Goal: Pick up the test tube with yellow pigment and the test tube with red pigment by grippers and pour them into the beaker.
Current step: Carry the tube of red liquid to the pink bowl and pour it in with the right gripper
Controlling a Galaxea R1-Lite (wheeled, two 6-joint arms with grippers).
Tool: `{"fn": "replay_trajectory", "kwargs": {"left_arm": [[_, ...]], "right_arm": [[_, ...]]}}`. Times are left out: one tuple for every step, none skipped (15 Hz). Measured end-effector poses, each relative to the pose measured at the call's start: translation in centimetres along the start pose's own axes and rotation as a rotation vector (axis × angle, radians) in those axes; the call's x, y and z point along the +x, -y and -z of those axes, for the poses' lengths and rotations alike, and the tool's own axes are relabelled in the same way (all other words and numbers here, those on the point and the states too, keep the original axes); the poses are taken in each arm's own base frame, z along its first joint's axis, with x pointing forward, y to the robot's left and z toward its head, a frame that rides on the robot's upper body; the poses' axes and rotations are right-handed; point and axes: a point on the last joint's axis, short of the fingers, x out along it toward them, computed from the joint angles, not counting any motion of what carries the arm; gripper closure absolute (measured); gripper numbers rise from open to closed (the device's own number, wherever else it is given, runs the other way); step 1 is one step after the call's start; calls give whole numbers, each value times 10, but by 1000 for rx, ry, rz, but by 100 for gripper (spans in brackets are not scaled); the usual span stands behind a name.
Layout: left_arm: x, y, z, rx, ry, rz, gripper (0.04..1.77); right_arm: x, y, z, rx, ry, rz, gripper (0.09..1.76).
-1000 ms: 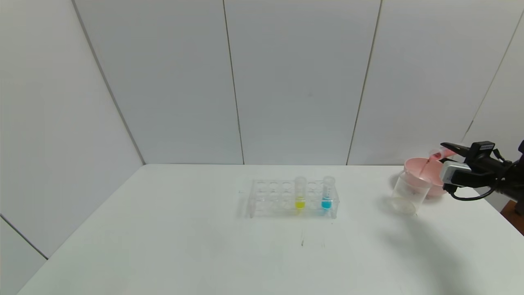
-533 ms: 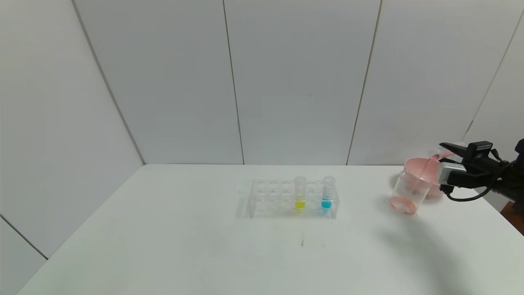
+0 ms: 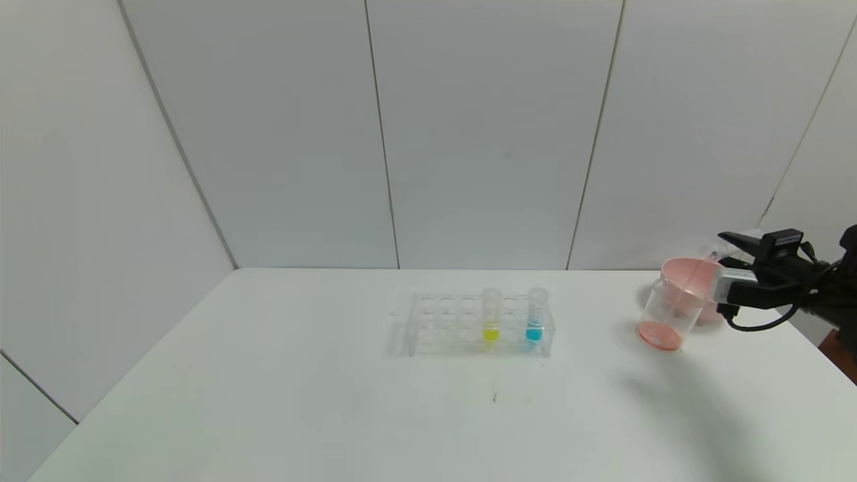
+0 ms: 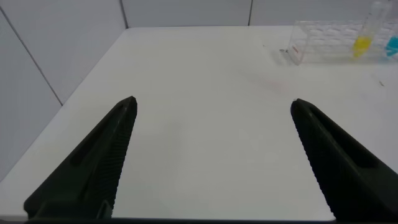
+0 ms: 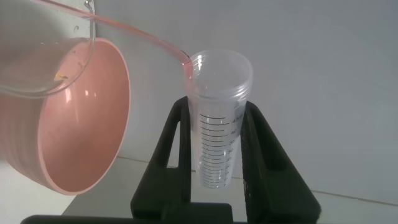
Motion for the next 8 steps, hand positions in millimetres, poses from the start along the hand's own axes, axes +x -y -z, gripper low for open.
{"fn": "replay_trajectory", "kwargs": {"left_arm": [[0, 0, 0, 0, 0, 0, 5], [0, 0, 0, 0, 0, 0, 5], [0, 0, 0, 0, 0, 0, 5], [0, 0, 0, 0, 0, 0, 5], [0, 0, 0, 0, 0, 0, 5], [0, 0, 0, 0, 0, 0, 5], [0, 0, 0, 0, 0, 0, 5], [0, 0, 0, 0, 0, 0, 5]], "right_arm": [[0, 0, 0, -8, -12, 1, 132], [0, 0, 1, -10, -18, -1, 132], [0, 1, 1, -12, -19, 1, 132], [0, 1, 1, -17, -20, 2, 132], [0, 1, 1, -23, -20, 3, 132], [0, 1, 1, -25, -22, 1, 132], [-1, 0, 1, -25, -33, -3, 132], [-1, 0, 1, -20, -39, -7, 132]]}}
